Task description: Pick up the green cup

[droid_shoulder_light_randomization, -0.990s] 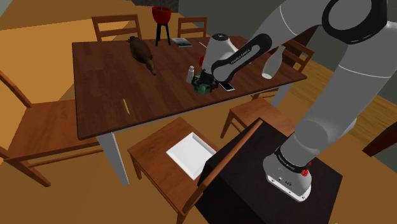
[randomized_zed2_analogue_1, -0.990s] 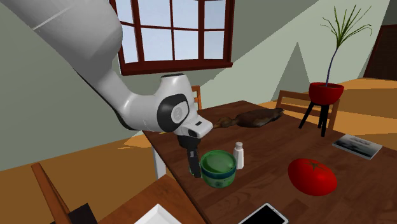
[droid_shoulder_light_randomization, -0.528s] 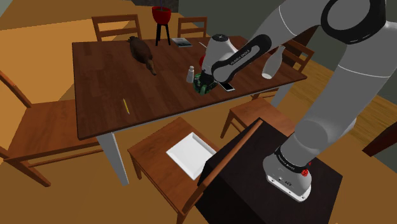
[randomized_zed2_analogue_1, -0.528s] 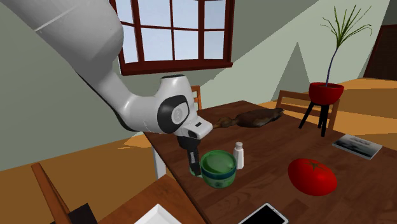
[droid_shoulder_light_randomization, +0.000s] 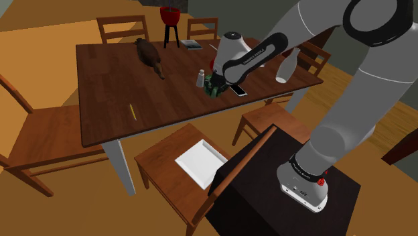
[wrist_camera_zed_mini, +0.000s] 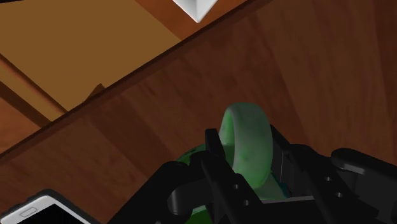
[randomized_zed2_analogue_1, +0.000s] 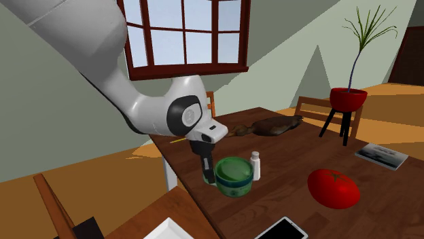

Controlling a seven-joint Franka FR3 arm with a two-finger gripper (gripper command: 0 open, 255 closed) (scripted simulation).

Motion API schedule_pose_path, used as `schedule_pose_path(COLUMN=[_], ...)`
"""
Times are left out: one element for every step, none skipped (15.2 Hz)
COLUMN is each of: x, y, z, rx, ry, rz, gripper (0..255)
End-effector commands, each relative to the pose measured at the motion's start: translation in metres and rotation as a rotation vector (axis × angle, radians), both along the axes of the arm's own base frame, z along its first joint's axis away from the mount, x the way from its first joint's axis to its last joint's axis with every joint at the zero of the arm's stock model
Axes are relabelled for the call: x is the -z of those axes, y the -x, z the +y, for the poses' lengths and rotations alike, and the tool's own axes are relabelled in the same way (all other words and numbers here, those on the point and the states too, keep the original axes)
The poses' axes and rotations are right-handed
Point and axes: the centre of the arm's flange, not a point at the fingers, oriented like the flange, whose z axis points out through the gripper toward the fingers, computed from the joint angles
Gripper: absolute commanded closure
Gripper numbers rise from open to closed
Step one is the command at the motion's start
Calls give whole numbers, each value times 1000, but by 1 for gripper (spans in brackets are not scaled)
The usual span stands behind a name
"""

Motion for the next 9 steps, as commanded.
schedule_pose_path(x=[-11, -17, -22, -27, -32, -38, -43, -48, -54], y=[1, 1, 1, 1, 1, 1, 1, 1, 1], z=[1, 1, 1, 1, 1, 1, 1, 1, 1], rx=[0, 0, 0, 0, 0, 0, 0, 0, 0], ry=[0, 0, 0, 0, 0, 0, 0, 0, 0], rz=[-1, -1, -1, -1, -1, -1, -1, -1, -1], gripper=[255, 255, 255, 255, 255, 255, 255, 255, 255])
